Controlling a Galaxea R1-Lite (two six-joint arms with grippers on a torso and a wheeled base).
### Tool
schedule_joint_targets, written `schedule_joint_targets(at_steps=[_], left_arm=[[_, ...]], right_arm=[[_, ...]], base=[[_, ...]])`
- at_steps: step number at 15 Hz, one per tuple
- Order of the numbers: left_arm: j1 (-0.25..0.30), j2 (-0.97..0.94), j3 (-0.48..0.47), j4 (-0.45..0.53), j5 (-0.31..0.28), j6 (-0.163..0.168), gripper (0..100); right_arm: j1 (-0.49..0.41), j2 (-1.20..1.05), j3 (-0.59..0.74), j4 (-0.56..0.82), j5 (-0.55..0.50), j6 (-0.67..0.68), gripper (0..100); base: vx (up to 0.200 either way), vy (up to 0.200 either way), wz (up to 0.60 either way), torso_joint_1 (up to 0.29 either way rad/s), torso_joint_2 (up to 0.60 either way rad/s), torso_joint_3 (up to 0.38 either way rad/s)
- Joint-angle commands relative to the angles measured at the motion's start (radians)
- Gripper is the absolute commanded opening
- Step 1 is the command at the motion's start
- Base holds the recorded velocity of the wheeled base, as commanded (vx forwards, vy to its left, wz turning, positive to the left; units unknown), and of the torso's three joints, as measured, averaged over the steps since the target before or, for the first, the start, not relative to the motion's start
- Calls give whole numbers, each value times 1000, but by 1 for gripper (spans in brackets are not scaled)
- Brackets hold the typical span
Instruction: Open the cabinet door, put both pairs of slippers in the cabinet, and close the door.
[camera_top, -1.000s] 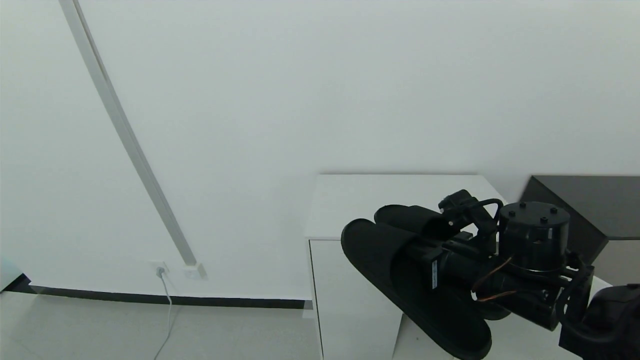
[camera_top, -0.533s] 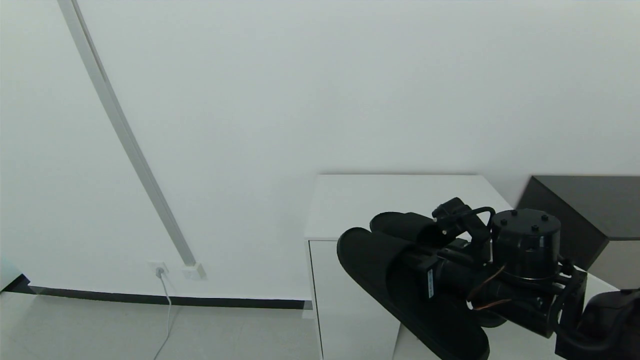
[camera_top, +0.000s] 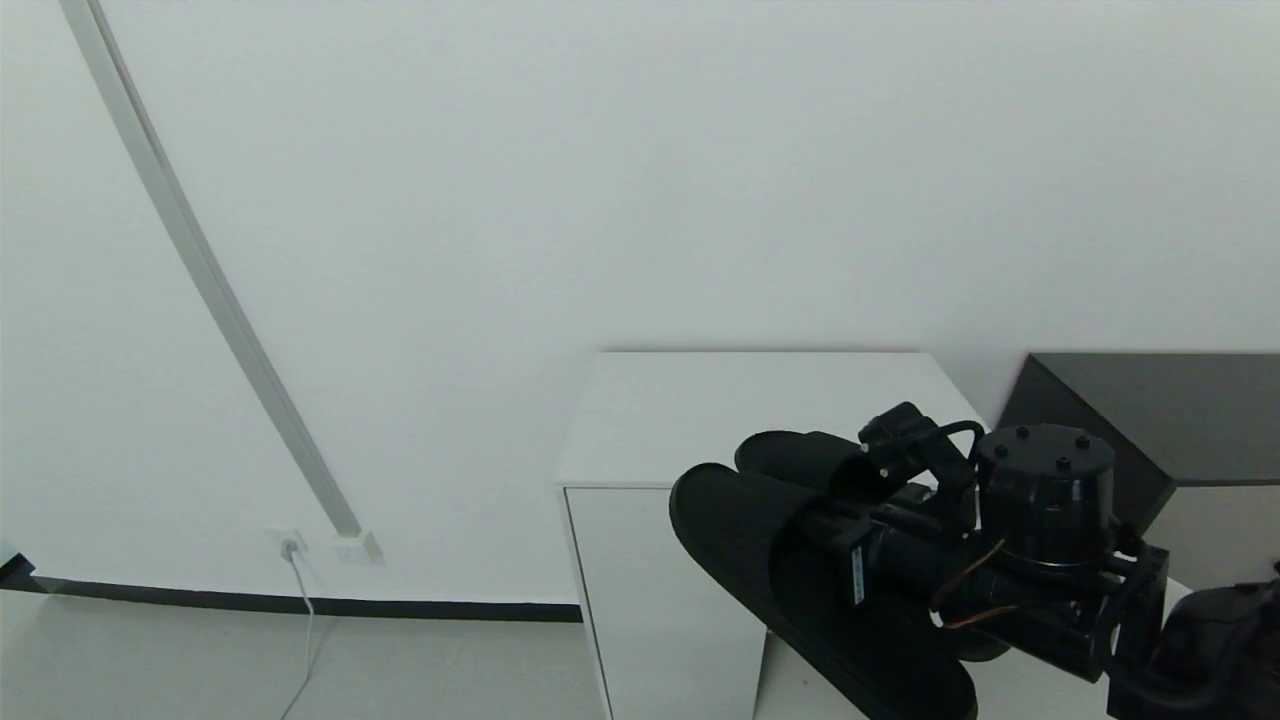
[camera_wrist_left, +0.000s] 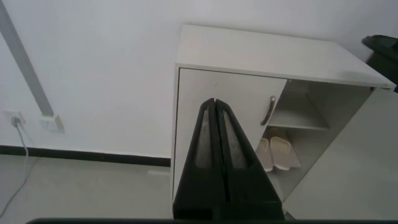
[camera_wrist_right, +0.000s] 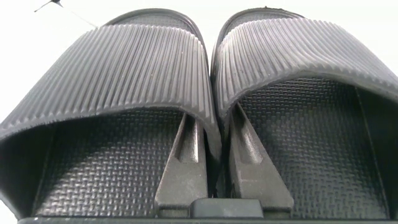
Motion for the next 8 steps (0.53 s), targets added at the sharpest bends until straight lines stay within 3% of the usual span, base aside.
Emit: schedule_joint_targets(at_steps=[1,8], left_arm=[[0,1,0,0,0,0,0],[0,1,0,0,0,0,0]], right_arm=[[2,3,0,-1,0,0,0],[1,3,-2,-3,3,2,0]], base=[[0,-200,0,2,2,-12],[0,-200,0,2,2,0]])
